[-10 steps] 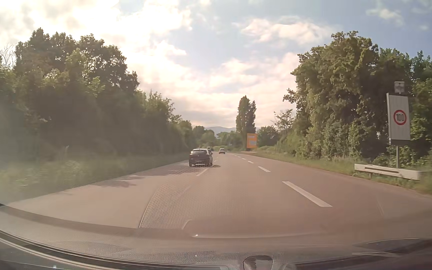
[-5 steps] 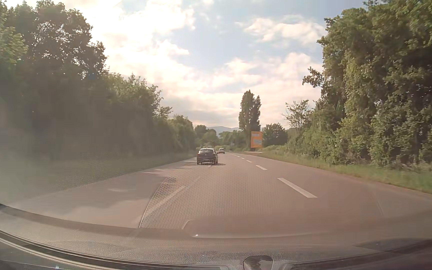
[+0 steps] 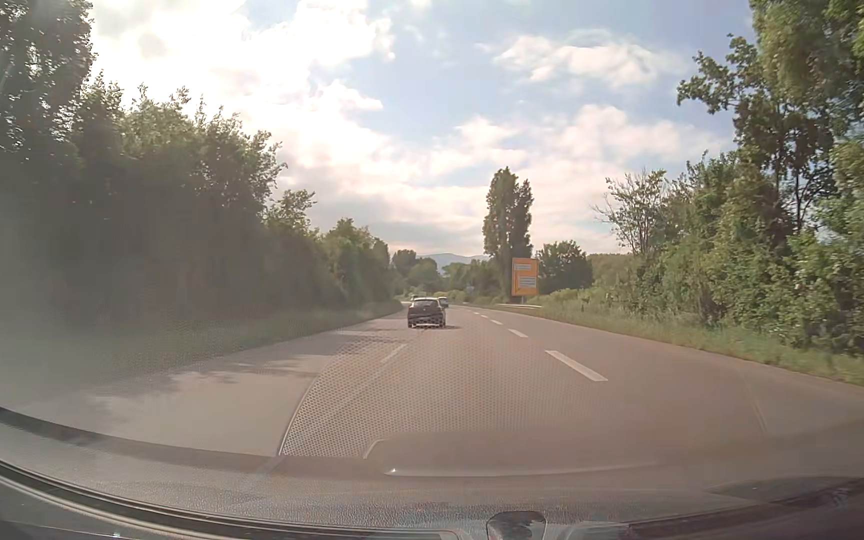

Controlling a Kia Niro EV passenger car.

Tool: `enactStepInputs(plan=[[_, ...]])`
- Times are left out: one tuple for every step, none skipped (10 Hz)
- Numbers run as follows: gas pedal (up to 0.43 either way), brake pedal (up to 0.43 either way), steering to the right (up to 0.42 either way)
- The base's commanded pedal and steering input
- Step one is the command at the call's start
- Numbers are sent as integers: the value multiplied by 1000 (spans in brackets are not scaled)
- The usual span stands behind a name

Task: Follow the waypoints while adhering to traffic rules and regulations

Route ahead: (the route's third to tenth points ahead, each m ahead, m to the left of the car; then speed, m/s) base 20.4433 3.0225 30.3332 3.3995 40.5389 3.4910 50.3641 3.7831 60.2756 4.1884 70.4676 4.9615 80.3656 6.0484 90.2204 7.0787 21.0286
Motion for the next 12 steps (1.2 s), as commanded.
enactStepInputs(plan=[[169, 0, -4], [169, 0, -4], [169, 0, -4], [169, 0, -4], [169, 0, -5], [169, 0, -5], [157, 0, -5], [157, 0, -5], [157, 0, -5], [157, 0, -5], [157, 0, -5], [157, 0, -5]])
